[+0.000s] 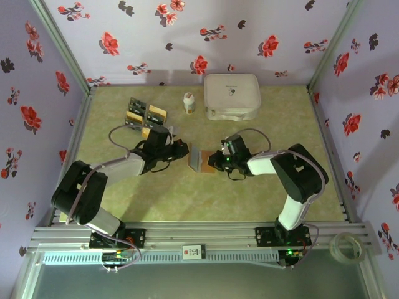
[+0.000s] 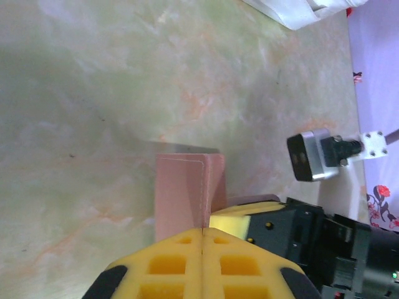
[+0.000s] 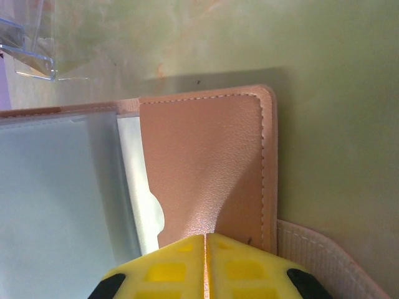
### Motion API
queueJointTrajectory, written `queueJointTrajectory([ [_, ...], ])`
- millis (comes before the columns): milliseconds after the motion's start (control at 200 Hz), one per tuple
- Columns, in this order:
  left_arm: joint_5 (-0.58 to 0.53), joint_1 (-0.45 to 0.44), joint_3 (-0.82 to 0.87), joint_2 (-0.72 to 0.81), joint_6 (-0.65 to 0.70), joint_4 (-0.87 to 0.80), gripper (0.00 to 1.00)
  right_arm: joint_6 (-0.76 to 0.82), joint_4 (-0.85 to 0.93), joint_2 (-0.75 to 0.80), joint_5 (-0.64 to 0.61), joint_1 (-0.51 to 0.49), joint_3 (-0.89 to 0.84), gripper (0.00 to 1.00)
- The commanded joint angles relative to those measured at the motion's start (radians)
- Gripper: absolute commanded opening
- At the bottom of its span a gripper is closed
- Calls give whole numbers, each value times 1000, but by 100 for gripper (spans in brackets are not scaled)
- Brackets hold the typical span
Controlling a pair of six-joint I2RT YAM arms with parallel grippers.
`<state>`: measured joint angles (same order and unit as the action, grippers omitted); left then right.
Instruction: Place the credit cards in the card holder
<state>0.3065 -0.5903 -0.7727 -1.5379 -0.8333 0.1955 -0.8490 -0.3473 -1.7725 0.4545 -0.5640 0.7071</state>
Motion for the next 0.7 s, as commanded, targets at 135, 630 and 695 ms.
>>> queueJointTrajectory([
  [135,-48,-39,-26,-27,-33,21,0,-1,57,-22,-9,-1,8,9],
  [630,-84,-19,21,46,2,-57,0,118,323,250,-65,106,18,8],
  [695,-84,-17,20,41,11,-70,0,135,347,259,-63,92,46,9],
])
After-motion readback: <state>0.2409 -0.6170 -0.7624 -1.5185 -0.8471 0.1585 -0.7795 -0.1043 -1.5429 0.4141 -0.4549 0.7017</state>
